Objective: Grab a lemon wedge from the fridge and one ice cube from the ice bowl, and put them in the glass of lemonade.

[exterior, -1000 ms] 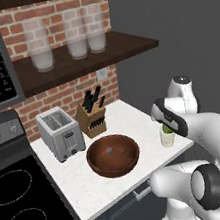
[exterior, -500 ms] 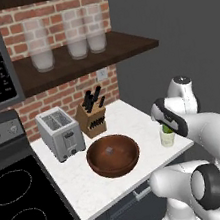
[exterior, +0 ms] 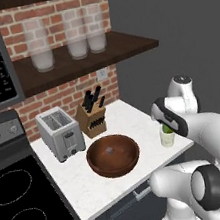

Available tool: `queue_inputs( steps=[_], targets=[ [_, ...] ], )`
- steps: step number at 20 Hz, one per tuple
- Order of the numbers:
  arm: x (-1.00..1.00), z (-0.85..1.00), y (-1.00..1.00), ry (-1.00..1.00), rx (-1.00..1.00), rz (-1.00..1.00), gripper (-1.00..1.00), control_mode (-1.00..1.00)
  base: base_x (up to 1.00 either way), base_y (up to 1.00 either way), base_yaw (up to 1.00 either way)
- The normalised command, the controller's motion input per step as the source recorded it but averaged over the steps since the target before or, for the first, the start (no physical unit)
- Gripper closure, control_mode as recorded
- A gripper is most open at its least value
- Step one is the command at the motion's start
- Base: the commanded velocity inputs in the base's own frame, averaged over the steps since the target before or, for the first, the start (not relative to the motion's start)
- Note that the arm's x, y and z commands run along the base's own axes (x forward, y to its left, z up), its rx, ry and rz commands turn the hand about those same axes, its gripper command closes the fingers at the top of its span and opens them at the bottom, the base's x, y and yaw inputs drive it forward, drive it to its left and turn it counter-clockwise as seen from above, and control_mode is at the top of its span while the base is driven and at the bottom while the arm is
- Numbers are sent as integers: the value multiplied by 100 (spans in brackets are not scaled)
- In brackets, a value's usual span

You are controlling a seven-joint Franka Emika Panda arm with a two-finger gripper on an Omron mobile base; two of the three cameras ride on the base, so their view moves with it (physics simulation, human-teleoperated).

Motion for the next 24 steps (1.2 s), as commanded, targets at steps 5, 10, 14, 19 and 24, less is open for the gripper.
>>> queue_inputs(
  steps=[5, 10, 14, 19, 24],
  targets=[
    [-2, 5, 0, -4, 0, 0, -100, -100, 0, 0, 0],
    [-24, 11, 0, -7, 0, 0, -100, -100, 0, 0, 0],
    [-70, 17, 8, -20, 1, 0, -100, -100, 0, 0, 0],
    [-84, 31, 30, -21, 0, 5, -100, -100, 0, 0, 0],
    [-81, 89, 48, -4, -12, 13, -100, -100, 0, 0, 0]
  ],
)
